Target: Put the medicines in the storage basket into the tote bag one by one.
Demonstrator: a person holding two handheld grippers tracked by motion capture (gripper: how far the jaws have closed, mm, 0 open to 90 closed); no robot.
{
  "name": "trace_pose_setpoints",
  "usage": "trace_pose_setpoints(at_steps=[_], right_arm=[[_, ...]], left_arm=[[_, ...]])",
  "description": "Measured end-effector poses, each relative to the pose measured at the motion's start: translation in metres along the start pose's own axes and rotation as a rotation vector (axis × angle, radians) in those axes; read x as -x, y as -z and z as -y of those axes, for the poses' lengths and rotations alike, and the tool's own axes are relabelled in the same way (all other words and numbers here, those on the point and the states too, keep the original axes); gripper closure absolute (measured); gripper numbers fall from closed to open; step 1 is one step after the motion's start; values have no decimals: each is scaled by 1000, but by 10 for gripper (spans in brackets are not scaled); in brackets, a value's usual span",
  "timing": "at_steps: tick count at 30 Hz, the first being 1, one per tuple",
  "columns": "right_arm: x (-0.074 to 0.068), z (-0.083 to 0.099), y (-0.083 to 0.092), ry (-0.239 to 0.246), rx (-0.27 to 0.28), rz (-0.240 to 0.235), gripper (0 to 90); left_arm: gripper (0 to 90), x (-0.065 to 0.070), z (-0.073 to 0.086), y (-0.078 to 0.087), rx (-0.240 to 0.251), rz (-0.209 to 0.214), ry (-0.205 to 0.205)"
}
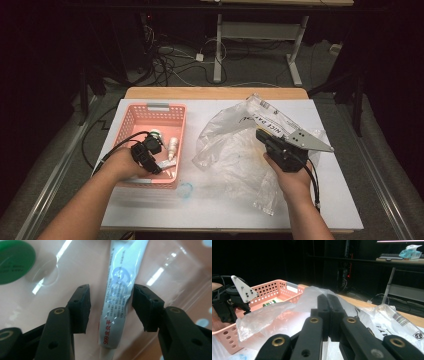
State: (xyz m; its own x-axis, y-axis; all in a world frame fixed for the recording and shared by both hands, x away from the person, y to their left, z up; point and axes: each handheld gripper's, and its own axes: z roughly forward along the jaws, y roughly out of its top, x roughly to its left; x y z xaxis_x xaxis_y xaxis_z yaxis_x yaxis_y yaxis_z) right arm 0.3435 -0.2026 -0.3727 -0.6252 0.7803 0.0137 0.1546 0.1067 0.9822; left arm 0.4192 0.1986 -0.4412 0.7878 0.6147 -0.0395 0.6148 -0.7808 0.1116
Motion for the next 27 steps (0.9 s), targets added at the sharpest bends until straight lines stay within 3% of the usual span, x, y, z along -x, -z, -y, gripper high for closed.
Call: trace_pose_setpoints(at_steps=[3,8,18,27], right_arm=[[-1,0,0,-1,-1,-1,900],[-1,0,0,-3,1,-1,900],[0,0,1,-3,2,0,900],[1,-1,2,-11,5,3,900]], left_arm=[[504,-1,0,0,5,10,-10],[643,1,0,0,27,16,-30],[662,0,0,0,48,28,-36],[663,1,1,2,45,13,-39]])
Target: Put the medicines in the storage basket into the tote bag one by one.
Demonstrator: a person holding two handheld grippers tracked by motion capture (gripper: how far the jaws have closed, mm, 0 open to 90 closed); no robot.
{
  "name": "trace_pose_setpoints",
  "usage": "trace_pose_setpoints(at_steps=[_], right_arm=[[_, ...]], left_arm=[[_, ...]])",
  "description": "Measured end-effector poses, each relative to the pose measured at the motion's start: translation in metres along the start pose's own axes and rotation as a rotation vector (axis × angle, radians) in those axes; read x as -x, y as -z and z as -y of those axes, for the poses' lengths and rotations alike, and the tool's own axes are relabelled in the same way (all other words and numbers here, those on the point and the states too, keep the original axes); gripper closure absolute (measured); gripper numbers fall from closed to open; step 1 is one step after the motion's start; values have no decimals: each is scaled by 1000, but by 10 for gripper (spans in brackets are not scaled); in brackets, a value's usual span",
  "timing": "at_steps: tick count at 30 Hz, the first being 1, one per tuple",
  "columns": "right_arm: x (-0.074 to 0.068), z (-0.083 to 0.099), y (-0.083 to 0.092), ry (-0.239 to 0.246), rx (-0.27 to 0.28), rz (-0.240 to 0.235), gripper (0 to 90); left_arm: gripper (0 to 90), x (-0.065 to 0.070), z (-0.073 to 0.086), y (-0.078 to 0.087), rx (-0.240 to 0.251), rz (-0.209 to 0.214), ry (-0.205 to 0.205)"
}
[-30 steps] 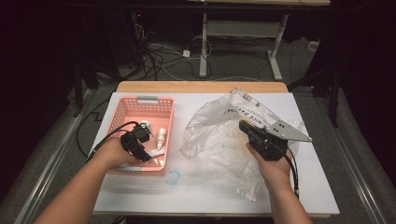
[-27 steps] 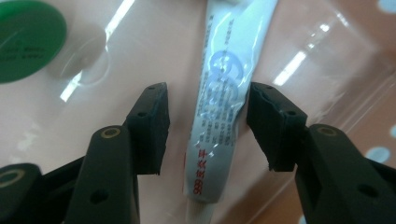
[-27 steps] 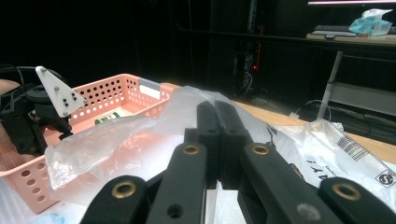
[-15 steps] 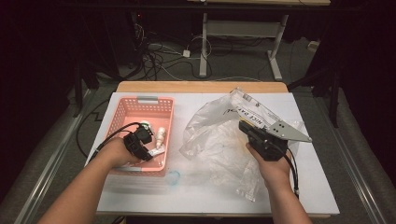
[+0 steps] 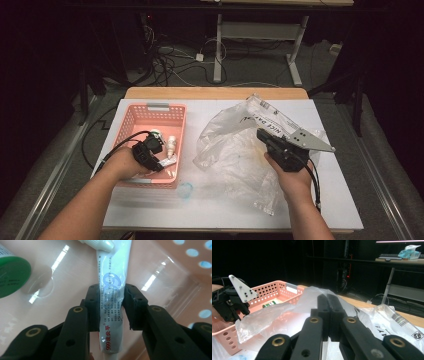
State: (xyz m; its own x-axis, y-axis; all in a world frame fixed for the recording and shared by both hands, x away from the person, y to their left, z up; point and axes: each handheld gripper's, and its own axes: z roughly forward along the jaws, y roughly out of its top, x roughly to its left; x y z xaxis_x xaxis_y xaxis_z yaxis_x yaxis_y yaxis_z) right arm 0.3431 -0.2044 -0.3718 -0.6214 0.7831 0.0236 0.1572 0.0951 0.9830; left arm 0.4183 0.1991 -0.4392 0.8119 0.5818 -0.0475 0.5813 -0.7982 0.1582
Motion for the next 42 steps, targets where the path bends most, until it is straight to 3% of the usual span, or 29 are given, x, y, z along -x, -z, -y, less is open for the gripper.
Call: trace_pose_setpoints(at_steps=[4,14,23,31,42], right_arm=[[1,0,0,8,5,0,900],[0,0,0,2,2,-1,900],[0,0,0,2,3,-2,900],[0,-1,1,2,5,1,900],[0,-1,2,1,6,1,900]], left_arm=[[663,-1,3,4,10,-13,7],[663,-2,9,23,122,-8,34],[663,1,11,28,192,-33,62],[663,3,16,37,308,-32,136],[662,8,27,44,425,-38,187]])
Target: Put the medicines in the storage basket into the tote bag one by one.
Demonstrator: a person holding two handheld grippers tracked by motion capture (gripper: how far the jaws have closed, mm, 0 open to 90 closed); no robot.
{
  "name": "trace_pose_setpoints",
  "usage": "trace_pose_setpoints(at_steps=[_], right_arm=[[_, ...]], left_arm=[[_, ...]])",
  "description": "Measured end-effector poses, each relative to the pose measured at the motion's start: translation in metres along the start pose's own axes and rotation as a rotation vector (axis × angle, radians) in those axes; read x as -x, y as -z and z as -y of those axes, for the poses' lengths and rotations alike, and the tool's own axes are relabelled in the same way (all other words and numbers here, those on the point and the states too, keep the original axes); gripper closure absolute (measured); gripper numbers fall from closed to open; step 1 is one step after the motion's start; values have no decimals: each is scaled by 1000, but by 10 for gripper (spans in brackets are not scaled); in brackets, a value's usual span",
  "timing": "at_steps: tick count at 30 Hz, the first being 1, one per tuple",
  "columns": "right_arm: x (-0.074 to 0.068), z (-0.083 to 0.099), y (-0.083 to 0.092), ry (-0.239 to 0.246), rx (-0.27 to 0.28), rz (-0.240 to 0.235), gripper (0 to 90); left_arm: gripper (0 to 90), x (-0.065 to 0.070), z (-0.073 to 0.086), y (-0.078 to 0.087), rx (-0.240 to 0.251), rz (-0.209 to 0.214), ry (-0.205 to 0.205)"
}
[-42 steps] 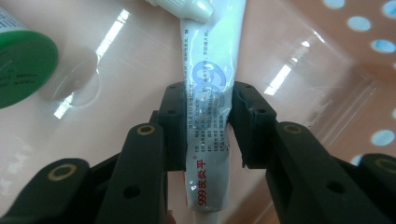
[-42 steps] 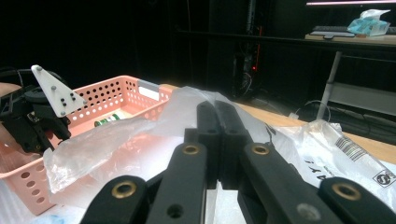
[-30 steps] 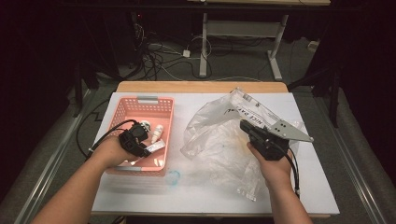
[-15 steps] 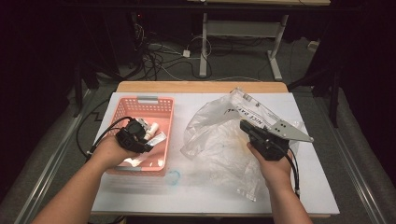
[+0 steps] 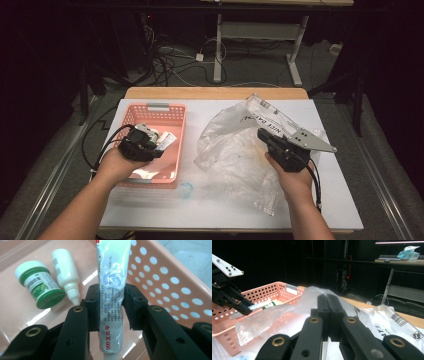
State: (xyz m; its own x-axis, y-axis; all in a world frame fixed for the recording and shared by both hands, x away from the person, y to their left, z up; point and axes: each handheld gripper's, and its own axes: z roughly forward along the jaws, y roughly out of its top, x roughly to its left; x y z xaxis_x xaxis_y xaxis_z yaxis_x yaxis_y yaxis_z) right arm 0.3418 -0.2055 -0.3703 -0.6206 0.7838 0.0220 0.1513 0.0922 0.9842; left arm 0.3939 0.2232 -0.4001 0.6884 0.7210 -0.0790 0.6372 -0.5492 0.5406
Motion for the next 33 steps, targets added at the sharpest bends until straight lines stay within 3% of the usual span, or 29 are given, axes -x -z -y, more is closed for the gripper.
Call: trace_pose_setpoints(at_steps=[12,21,33], right_arm=[[0,-1,1,1,4,0,900],[0,0,1,1,3,1,900],[0,-1,1,2,3,2,900]], left_arm=[[662,7,14,7,115,-29,31],[663,11,22,13,206,-22,54],[663,41,14,29,285,16,-16]])
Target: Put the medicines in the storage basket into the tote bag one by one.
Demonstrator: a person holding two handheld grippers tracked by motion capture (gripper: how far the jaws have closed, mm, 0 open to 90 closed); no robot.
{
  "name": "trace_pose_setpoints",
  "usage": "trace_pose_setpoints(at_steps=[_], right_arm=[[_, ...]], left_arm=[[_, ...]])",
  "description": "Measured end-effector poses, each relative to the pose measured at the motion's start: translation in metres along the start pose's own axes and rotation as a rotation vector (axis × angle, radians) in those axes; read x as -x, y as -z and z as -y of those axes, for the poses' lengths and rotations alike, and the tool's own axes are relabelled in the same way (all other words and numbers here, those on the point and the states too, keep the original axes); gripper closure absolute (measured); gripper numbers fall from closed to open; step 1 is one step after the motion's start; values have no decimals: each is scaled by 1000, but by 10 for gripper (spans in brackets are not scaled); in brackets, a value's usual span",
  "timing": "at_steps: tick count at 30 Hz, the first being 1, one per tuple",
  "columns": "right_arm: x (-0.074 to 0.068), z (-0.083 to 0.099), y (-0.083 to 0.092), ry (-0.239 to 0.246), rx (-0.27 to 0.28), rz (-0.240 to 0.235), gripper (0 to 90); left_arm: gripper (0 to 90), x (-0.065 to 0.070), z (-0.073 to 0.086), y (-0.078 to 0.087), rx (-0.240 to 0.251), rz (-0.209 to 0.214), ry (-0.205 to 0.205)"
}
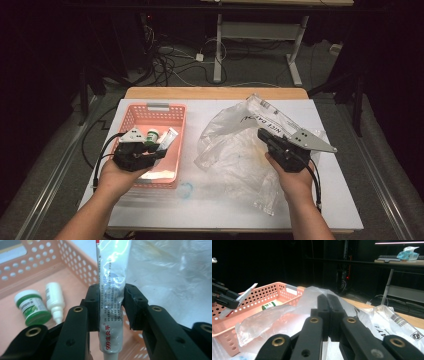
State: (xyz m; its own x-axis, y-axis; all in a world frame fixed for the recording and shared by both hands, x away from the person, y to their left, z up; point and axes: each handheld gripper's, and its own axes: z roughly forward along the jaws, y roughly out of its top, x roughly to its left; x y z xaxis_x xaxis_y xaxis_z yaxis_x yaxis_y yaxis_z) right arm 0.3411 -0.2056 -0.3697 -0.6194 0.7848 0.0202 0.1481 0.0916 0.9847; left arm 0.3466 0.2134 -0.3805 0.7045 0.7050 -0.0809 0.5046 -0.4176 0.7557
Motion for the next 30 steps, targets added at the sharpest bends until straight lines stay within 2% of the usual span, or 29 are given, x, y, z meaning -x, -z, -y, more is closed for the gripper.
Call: trace_pose_setpoints(at_steps=[7,14,24,30], right_arm=[[1,0,1,-3,2,1,900],[1,0,1,1,3,1,900],[0,-1,1,-4,3,0,900],[-1,-1,1,0,7,-6,900]], left_arm=[[663,22,-12,3,36,33,-42],[663,50,-18,2,59,91,-85],[663,90,-19,-15,39,178,-150],[662,112,-22,-29,24,210,-186]])
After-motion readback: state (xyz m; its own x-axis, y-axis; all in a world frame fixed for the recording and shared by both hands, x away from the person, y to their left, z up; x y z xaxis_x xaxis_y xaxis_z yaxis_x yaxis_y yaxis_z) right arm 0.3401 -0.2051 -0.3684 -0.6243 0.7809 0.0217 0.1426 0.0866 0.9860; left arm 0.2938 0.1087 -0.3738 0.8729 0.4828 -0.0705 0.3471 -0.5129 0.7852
